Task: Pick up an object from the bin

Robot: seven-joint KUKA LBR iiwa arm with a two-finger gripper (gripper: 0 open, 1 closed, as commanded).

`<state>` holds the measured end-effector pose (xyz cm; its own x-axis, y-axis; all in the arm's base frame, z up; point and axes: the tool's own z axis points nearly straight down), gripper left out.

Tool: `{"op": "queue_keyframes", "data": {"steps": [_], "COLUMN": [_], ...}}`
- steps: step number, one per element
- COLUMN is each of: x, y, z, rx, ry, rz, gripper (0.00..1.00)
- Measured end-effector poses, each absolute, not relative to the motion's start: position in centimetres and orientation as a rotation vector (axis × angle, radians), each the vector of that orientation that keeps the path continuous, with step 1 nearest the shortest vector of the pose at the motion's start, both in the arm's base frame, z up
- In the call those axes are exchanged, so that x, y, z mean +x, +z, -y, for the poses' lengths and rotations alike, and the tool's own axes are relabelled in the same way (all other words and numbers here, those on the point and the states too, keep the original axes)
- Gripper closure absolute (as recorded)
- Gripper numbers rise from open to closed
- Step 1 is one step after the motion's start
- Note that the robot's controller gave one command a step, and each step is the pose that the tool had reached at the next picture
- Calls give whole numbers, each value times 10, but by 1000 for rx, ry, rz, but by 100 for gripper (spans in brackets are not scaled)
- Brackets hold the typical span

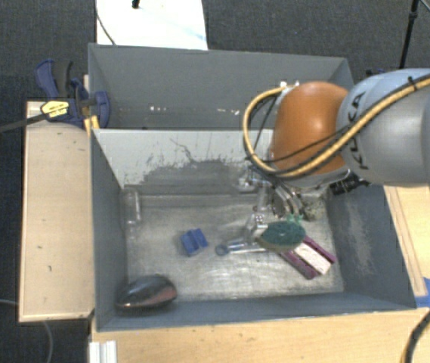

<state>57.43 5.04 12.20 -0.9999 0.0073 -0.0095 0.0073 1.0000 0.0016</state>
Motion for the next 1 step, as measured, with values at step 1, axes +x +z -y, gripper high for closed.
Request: {"op": "queue_keyframes", "data": {"steps": [1], "x": [517], "y": [81], "z": [-13], "rx": [46], "ry": [-2], "rz": [-3147], "gripper": [0]}}
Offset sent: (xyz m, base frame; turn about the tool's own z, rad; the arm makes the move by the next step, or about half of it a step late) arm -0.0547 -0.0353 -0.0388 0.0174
